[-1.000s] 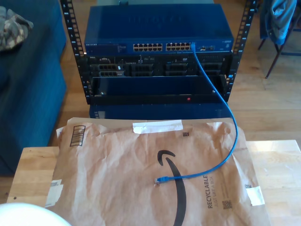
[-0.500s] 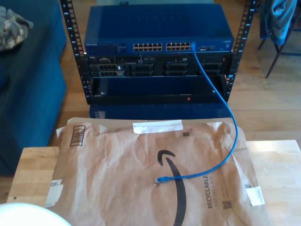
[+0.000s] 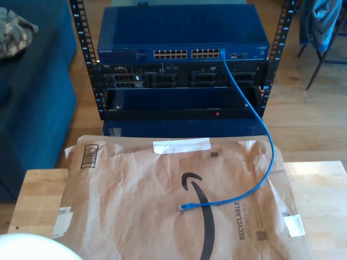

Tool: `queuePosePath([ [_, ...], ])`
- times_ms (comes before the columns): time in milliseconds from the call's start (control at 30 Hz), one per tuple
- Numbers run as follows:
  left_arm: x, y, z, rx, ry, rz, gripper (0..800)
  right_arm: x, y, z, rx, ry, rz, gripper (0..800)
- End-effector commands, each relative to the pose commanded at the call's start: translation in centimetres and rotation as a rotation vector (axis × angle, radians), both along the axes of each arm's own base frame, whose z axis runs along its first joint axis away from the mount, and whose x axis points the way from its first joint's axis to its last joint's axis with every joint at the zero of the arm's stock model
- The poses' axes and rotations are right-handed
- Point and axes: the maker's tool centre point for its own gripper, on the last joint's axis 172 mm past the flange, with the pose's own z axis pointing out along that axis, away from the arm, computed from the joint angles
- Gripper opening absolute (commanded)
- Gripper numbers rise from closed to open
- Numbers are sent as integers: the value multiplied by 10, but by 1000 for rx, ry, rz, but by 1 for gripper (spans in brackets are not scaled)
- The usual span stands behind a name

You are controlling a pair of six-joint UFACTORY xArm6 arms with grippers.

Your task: Grab the cable and plug it in

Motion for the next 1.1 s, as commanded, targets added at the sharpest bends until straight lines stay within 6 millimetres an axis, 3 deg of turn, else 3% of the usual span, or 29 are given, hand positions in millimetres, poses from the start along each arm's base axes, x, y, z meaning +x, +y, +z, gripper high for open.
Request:
queuePosePath([
  [267, 0, 0, 0, 0, 0, 0, 800, -1, 2, -34, -64, -8, -7, 800],
  [1100, 0, 0, 0, 0, 0, 0, 800, -1, -1, -37, -82, -19, 6, 800],
])
